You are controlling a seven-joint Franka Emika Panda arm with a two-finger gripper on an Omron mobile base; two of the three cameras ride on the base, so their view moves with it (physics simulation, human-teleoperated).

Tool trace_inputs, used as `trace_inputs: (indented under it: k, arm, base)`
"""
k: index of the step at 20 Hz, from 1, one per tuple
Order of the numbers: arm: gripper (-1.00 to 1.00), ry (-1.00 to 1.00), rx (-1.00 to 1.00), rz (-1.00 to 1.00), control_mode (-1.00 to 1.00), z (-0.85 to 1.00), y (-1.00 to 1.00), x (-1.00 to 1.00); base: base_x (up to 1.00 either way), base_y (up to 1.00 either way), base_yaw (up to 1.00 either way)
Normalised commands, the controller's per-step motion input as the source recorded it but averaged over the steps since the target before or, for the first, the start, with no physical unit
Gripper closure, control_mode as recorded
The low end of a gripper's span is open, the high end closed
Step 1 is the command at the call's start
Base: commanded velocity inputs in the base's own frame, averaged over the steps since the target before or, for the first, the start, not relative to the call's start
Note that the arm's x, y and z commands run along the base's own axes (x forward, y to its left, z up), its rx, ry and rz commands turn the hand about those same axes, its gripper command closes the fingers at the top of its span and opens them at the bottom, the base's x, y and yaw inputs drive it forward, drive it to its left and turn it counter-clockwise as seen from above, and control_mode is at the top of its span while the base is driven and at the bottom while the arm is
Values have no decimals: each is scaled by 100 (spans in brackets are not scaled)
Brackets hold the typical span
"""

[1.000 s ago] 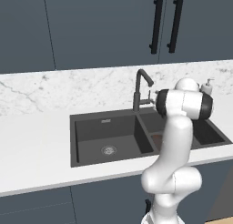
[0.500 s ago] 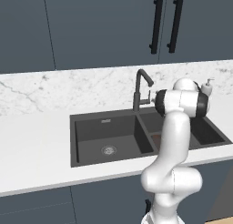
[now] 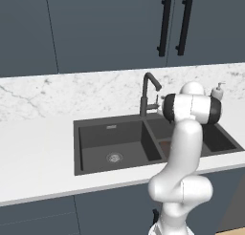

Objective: Pick the pan and sponge and place them into the sink. Then turn on the water.

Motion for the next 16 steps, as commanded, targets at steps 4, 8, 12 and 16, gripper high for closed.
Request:
trace_inputs:
  k: [4, 8, 12, 16]
  arm:
    - [-100, 6, 0, -11, -100, 0, 9, 20]
    - [-100, 5, 0, -6, -100, 0, -10, 8]
    - [-100, 0, 1, 0, -100, 0, -34, 0]
    - [-100, 0, 2, 0, -100, 0, -41, 0]
  base:
    - [0, 0, 0]
    - [0, 0, 0]
    - [0, 0, 0]
    - [0, 0, 0]
